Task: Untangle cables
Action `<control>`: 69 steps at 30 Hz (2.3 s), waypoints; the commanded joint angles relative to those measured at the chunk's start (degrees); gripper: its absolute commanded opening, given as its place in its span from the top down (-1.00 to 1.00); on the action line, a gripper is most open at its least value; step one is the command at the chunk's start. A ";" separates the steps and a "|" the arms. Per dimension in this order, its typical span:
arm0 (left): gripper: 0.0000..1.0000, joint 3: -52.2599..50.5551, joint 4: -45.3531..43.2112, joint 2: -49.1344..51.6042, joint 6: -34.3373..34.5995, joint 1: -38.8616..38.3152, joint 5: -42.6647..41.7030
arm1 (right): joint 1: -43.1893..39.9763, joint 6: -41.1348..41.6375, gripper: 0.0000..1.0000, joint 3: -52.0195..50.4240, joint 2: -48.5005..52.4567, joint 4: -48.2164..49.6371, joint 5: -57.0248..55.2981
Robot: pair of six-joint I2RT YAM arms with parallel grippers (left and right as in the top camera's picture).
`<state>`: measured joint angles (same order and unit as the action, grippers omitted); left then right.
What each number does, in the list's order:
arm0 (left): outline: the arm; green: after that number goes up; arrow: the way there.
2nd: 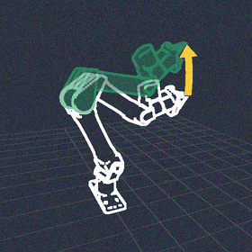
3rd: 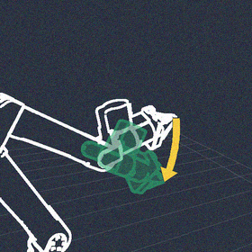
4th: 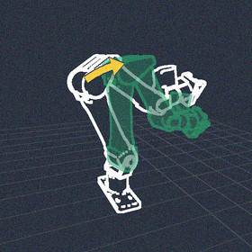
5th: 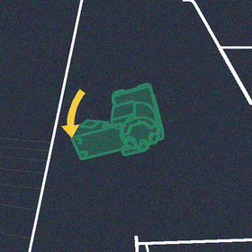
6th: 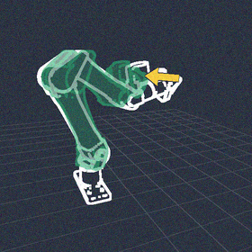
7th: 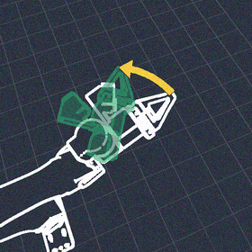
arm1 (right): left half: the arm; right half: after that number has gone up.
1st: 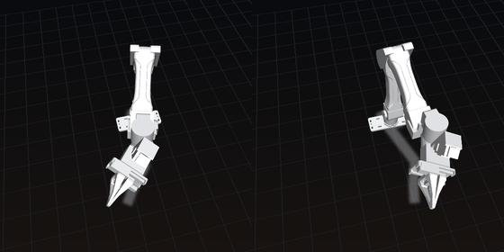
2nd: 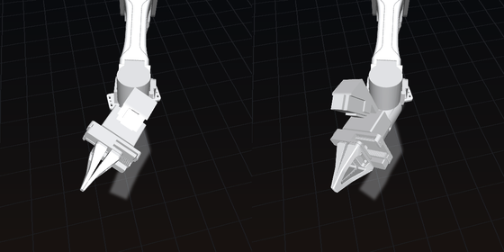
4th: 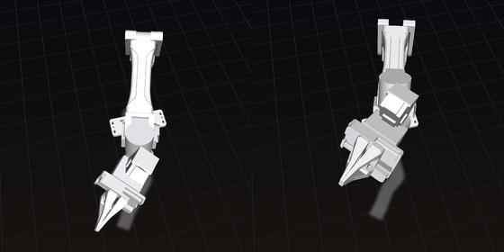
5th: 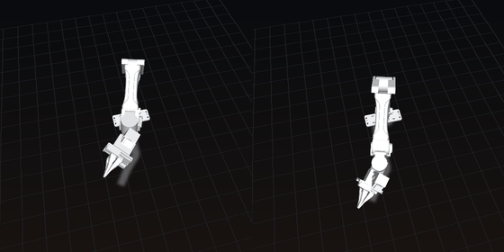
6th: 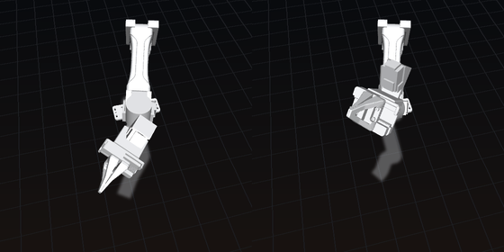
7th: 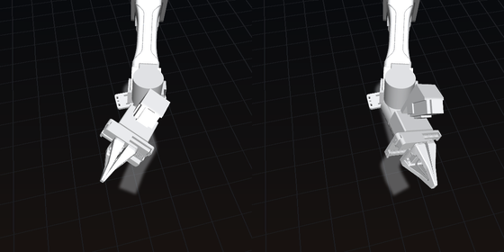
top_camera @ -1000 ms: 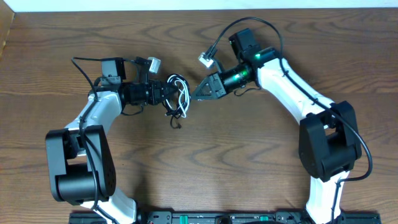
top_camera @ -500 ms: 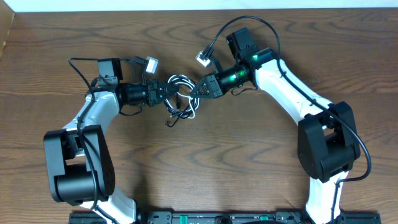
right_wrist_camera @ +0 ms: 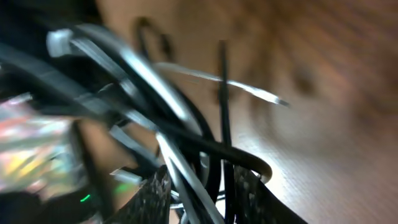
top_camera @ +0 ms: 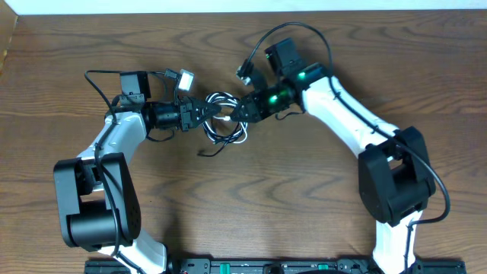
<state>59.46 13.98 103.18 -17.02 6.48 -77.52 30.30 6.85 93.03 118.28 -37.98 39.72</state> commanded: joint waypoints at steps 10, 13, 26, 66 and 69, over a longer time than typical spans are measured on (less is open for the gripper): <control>0.86 -0.66 0.04 -0.61 -1.40 0.17 -2.89 | 8.44 17.84 -0.04 -0.15 4.20 3.78 -47.15; 0.85 -0.66 0.04 -0.61 -1.38 0.66 -2.32 | 8.63 17.99 -0.14 -0.15 6.78 3.72 -49.70; 0.85 -0.66 2.49 -0.61 21.70 5.07 36.98 | 1.16 20.98 -0.46 -0.15 8.94 -3.76 -51.56; 0.74 -0.66 0.72 -0.59 26.99 -5.79 48.24 | 3.10 9.03 -0.59 0.61 9.40 5.42 -27.52; 0.75 -0.66 0.72 -0.59 26.99 -5.79 48.26 | 3.13 12.04 -0.33 0.61 9.40 3.23 -26.45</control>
<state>58.43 14.74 103.28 10.50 0.56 -30.68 33.39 17.54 93.86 127.11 -33.17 8.16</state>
